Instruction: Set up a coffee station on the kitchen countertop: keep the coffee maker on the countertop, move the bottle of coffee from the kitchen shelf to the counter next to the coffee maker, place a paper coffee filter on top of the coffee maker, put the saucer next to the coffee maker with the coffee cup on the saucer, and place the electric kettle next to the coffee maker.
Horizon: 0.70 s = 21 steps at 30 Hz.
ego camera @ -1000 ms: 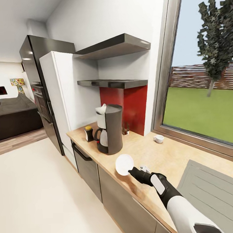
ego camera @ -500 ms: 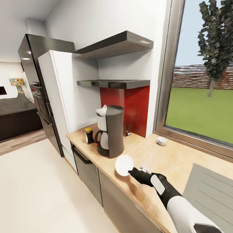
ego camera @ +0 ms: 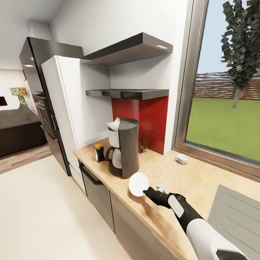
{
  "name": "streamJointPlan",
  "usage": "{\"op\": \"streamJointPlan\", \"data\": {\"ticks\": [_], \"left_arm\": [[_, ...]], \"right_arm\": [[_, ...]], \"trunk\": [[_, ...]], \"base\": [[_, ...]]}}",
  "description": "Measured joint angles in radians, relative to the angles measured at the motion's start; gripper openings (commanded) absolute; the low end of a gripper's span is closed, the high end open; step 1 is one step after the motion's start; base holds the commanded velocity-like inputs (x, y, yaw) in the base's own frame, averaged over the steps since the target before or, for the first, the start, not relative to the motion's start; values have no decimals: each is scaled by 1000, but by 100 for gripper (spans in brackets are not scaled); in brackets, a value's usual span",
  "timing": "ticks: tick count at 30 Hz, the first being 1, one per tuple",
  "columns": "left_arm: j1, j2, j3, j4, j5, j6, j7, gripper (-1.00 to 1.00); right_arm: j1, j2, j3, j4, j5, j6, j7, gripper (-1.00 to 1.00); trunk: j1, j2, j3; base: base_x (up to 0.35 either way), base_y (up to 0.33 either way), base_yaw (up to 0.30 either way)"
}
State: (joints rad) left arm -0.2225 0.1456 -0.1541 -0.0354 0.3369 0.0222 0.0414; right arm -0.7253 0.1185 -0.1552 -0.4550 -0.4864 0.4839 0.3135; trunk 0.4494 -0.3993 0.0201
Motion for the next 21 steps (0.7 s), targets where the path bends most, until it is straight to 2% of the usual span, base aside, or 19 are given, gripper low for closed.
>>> {"op": "streamJointPlan", "data": {"ticks": [21], "left_arm": [[0,0,0,0,1,0,0,100]], "right_arm": [[0,0,-1,12,0,0,-1,-100]], "trunk": [[0,0,0]], "base": [[35,10,0]]}}
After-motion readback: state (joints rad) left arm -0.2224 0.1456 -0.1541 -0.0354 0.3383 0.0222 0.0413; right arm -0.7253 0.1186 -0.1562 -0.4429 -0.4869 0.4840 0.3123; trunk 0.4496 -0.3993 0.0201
